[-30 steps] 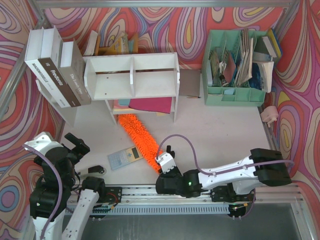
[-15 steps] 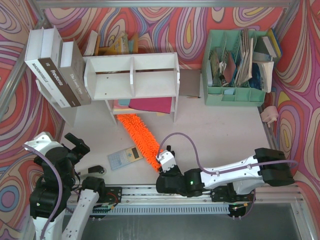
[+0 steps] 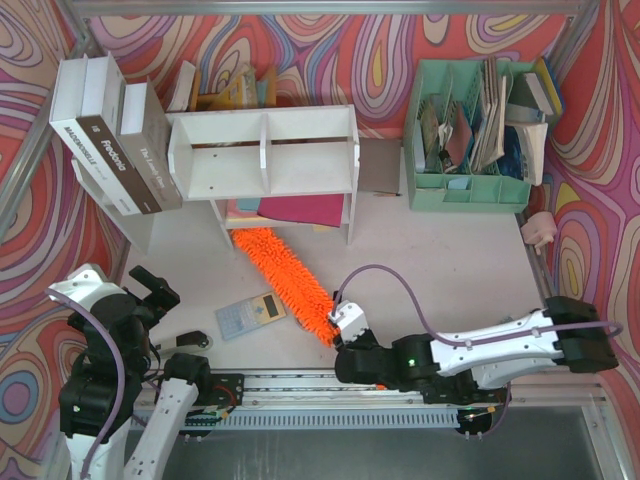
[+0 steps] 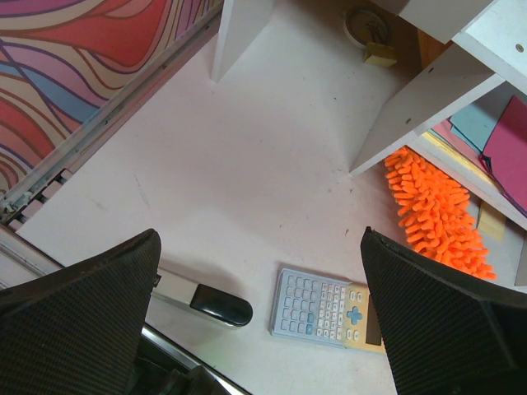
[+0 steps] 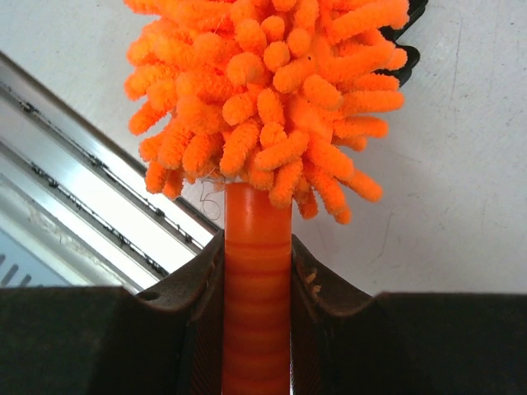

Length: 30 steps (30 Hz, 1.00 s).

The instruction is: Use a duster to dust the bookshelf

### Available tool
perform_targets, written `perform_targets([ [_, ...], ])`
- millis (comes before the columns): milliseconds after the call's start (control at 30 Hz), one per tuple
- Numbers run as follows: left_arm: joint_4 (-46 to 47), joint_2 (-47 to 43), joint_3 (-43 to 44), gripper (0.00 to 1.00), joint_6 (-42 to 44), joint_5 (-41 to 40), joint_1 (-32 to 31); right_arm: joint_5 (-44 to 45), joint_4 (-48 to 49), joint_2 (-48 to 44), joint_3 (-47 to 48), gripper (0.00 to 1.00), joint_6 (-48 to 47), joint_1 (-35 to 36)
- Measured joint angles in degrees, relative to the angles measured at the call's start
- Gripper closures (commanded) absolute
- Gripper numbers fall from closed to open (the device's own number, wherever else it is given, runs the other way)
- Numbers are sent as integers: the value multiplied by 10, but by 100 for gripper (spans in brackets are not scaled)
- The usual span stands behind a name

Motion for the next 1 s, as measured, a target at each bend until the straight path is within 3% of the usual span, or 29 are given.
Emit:
perform_targets([
  [367,0,0,0,2,0,0,0,-28,-89,-85,-4,100,-39,49],
  [600,0,0,0,2,0,0,0,-26,-119,-90,52,100,-85,114],
  [1000,0,0,0,2,0,0,0,111,-135,-160,128,100,-109,116],
])
